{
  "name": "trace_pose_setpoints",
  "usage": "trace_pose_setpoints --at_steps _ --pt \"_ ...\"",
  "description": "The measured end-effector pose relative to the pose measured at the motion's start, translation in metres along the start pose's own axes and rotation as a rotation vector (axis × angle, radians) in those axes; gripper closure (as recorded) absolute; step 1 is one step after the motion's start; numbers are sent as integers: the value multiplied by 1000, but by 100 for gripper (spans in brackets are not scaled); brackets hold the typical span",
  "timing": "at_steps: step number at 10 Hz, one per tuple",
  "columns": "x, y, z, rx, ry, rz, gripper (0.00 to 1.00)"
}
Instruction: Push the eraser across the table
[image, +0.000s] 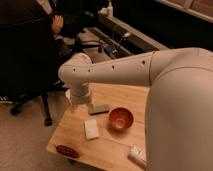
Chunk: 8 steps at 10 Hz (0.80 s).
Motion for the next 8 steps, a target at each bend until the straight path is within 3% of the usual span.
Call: trace_pose_setpoints --at_steps 8 --pt "-2 -1 3 4 -8 -8 35"
